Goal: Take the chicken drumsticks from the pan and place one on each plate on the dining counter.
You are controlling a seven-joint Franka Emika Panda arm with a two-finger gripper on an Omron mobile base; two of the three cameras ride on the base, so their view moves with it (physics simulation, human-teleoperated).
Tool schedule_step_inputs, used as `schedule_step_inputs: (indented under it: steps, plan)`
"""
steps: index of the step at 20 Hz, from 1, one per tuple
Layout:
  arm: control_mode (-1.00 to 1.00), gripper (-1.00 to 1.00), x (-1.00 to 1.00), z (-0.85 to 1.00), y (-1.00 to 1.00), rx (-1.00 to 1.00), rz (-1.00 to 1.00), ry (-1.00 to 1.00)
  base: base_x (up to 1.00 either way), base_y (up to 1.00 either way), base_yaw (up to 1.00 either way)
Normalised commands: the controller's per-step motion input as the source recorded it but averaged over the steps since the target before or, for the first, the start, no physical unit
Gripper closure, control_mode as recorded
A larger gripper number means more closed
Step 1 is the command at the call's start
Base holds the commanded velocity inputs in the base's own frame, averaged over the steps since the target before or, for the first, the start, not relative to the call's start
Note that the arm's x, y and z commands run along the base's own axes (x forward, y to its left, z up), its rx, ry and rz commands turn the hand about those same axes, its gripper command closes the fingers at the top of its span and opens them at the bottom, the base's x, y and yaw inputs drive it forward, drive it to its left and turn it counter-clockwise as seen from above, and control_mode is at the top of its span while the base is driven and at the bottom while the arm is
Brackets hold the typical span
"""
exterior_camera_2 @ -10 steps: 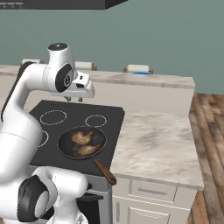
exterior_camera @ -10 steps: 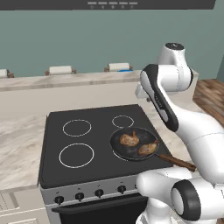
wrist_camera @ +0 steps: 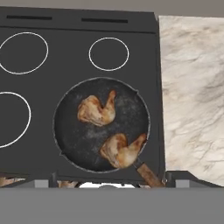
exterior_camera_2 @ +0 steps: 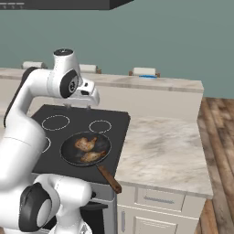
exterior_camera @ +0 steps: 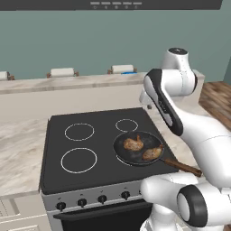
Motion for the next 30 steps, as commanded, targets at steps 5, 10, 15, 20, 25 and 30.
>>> schedule_step_inputs:
  steps: [5, 10, 15, 20, 25, 30]
  plan:
    - [-1.00, -1.00, 0.22, -0.29, -0.09, 0.00, -0.01, 0.03, 0.00, 0.00, 0.00]
    - [-1.00, -1.00, 0.32, -0.30, -0.06, 0.02, -0.03, 0.06, 0.00, 0.00, 0.00]
    - [-1.00, -1.00, 0.38, -0.35, 0.00, 0.07, -0.09, 0.06, 0.00, 0.00, 0.00]
    - [-1.00, -1.00, 0.28, -0.38, 0.01, 0.07, -0.08, 0.02, 0.00, 0.00, 0.00]
    - [-1.00, -1.00, 0.13, -0.44, 0.03, 0.03, -0.08, 0.00, 0.00, 0.00, 0.00]
    - [-1.00, -1.00, 0.15, -0.40, 0.01, 0.00, -0.17, 0.01, 0.00, 0.00, 0.00]
